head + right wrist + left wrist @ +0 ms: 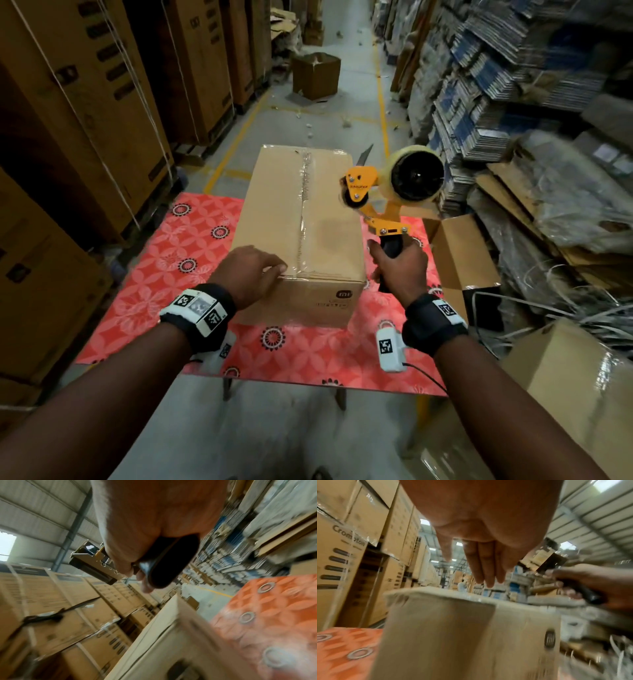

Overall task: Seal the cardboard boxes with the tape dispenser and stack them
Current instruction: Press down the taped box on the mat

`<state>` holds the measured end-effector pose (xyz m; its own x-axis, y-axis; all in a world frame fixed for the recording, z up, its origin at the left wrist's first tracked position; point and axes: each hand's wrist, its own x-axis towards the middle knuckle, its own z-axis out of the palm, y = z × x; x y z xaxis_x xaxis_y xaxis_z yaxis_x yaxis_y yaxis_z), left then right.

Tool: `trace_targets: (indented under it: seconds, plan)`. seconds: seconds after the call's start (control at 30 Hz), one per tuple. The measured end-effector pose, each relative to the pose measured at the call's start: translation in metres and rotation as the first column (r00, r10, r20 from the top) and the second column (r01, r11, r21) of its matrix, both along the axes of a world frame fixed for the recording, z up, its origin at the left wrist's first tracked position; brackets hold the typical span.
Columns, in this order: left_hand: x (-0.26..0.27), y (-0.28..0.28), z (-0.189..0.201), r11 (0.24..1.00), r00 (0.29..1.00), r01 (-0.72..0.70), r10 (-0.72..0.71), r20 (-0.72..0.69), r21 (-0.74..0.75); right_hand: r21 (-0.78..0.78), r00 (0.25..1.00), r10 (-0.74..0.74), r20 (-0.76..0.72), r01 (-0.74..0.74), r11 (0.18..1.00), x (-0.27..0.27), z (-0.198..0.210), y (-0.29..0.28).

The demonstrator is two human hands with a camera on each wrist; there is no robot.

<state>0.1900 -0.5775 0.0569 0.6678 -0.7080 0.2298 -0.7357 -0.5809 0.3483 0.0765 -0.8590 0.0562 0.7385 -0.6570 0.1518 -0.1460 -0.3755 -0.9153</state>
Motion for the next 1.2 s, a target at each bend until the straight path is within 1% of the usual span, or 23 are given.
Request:
trace_targets:
  seconds: [0.03,0.07,0.1,0.13,0.17,0.2,0.23,0.27,0.3,0.33,0.37,0.4,0.43,0.6,0.7,0.77,0.83,0.93,1.03,1.1,1.2]
  plan:
    - [0.0,0.0,0.009,0.988,0.997,-0.03,0.019,-0.076,-0.148,-0.012,1.0,0.002,0.021,-0.001,1.0,0.003,0.001,0.011]
    - [0.002,0.001,0.016,0.957,0.979,-0.087,0.031,-0.203,-0.278,-0.023,0.999,0.018,0.046,-0.017,1.0,0.004,0.003,0.023]
    - [0.003,0.002,0.022,0.911,0.921,-0.172,0.013,-0.39,-0.375,-0.055,0.996,0.045,0.073,-0.041,0.998,0.006,0.004,0.033]
    - [0.004,0.003,0.028,0.859,0.795,-0.275,-0.049,-0.605,-0.431,-0.106,0.993,0.078,0.089,-0.069,0.992,0.007,0.005,0.043]
    - [0.004,0.004,0.032,0.815,0.609,-0.379,-0.138,-0.781,-0.439,-0.159,0.991,0.111,0.08,-0.098,0.982,0.008,0.006,0.052]
    - [0.004,0.006,0.034,0.783,0.414,-0.462,-0.225,-0.882,-0.417,-0.205,0.987,0.146,0.064,-0.13,0.97,0.009,0.007,0.06]
    - [0.003,0.01,0.035,0.761,0.249,-0.52,-0.299,-0.921,-0.387,-0.245,0.984,0.175,0.043,-0.16,0.956,0.01,0.007,0.066]
    - [0.001,0.015,0.034,0.747,0.12,-0.558,-0.357,-0.926,-0.361,-0.282,0.978,0.207,0.027,-0.192,0.94,0.012,0.007,0.072]
    - [0.0,0.02,0.031,0.734,0.033,-0.587,-0.399,-0.916,-0.341,-0.309,0.972,0.235,0.012,-0.219,0.925,0.015,0.007,0.077]
    - [-0.002,0.025,0.028,0.717,-0.026,-0.617,-0.429,-0.903,-0.324,-0.33,0.967,0.255,-0.004,-0.242,0.912,0.018,0.005,0.08]
    - [-0.003,0.031,0.025,0.694,-0.062,-0.652,-0.451,-0.89,-0.306,-0.346,0.963,0.269,-0.019,-0.259,0.902,0.021,0.004,0.084]
    - [-0.003,0.037,0.021,0.667,-0.08,-0.686,-0.466,-0.881,-0.29,-0.36,0.96,0.279,-0.031,-0.271,0.893,0.023,0.002,0.087]
    - [-0.002,0.043,0.017,0.644,-0.083,-0.711,-0.475,-0.876,-0.282,-0.37,0.959,0.281,-0.038,-0.275,0.888,0.025,0.001,0.091]
    - [0.005,0.078,0.006,0.577,-0.111,-0.77,-0.542,-0.833,-0.273,-0.414,0.953,0.301,-0.043,-0.291,0.863,0.032,0.002,0.107]
    - [0.012,0.096,0.002,0.587,-0.188,-0.745,-0.64,-0.746,-0.317,-0.436,0.951,0.307,-0.042,-0.294,0.851,0.033,0.003,0.111]
    - [0.017,0.1,-0.003,0.603,-0.21,-0.722,-0.659,-0.722,-0.34,-0.425,0.948,0.315,-0.052,-0.306,0.852,0.033,0.002,0.113]
    - [0.016,0.098,-0.002,0.626,-0.197,-0.712,-0.614,-0.765,-0.319,-0.425,0.943,0.325,-0.069,-0.323,0.846,0.034,0.001,0.114]
    - [0.011,0.088,0.001,0.647,-0.156,-0.718,-0.508,-0.847,-0.256,-0.454,0.939,0.334,-0.085,-0.335,0.826,0.036,0.003,0.116]
    - [0.01,0.083,-0.005,0.66,-0.088,-0.721,-0.387,-0.918,-0.209,-0.457,0.939,0.329,-0.099,-0.336,0.823,0.037,0.003,0.116]
    - [0.01,0.085,-0.006,0.653,-0.08,-0.729,-0.383,-0.92,-0.208,-0.453,0.938,0.33,-0.105,-0.34,0.824,0.038,0.002,0.115]
    - [0.014,0.09,-0.007,0.639,-0.104,-0.735,-0.437,-0.894,-0.227,-0.451,0.933,0.337,-0.126,-0.357,0.818,0.04,0.0,0.113]
